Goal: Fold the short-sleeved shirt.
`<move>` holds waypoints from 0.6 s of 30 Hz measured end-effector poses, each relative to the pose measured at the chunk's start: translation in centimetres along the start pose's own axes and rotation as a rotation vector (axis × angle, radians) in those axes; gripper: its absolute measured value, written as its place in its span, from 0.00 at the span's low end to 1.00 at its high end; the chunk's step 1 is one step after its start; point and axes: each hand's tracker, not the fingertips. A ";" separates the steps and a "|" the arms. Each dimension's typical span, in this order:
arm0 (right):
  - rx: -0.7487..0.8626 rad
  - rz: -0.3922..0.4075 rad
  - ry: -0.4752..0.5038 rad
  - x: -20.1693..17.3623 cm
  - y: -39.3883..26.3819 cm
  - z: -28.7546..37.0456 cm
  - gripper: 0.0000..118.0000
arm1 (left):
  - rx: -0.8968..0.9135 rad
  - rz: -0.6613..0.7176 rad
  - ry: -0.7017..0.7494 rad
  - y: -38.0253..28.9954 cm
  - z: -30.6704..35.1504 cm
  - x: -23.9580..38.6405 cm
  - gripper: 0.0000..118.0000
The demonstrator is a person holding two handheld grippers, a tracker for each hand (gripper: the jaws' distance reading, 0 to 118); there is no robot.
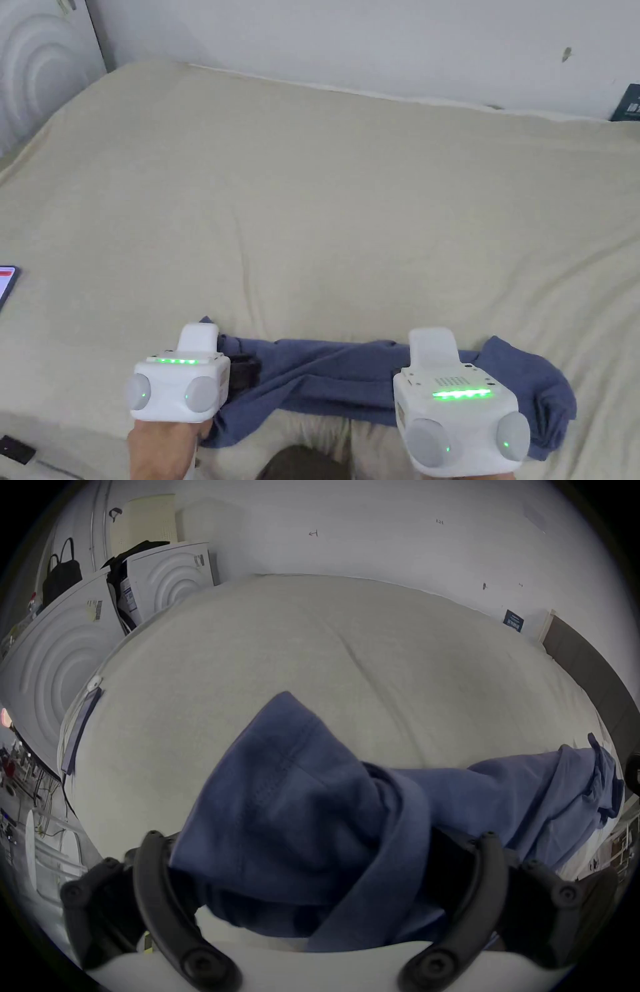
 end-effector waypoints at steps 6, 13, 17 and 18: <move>-0.011 -0.030 0.027 0.1 -0.4 -0.1 0.01 | -0.025 0.044 -0.149 0.7 -1.1 -1.5 0.16; 0.010 -0.040 0.008 1.3 0.1 1.0 0.01 | 0.061 0.040 -0.082 1.7 0.4 -1.7 0.15; 0.033 -0.054 0.004 1.7 0.6 1.7 0.01 | 0.103 -0.017 0.013 3.8 -0.2 -4.1 0.15; 0.037 -0.054 0.004 1.7 0.7 1.8 0.01 | 0.103 0.015 0.044 4.1 -0.1 -5.1 0.15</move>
